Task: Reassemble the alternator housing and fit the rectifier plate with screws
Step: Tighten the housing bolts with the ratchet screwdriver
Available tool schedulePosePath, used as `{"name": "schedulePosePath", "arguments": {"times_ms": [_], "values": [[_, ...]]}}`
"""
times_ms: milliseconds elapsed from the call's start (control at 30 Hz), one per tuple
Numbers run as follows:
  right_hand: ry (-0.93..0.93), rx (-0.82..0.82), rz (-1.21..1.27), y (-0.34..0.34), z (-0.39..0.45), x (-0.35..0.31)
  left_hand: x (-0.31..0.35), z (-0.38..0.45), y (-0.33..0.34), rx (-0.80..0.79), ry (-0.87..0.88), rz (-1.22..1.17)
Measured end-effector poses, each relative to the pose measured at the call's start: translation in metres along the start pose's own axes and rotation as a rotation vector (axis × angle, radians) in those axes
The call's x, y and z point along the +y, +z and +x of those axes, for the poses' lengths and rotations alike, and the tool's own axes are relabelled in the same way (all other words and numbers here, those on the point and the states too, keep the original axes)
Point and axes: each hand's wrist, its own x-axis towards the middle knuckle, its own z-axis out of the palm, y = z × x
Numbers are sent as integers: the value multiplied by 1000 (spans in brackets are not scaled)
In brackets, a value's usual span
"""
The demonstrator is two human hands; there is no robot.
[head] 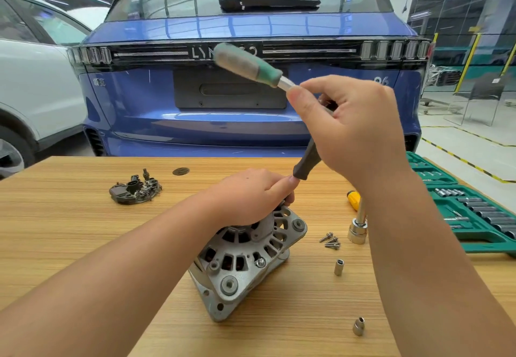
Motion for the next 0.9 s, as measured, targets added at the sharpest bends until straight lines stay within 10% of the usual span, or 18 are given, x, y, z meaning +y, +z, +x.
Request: {"name": "schedulePosePath", "arguments": {"times_ms": [467,733,900], "values": [[761,-429,1230,-12,19,9,5,-2,-4,1,-30,2],[1001,-106,1523,-9,15,4,5,-3,-3,-4,-6,18],[1006,-259,1570,-13,12,8,6,-6,-3,0,-6,42]]}}
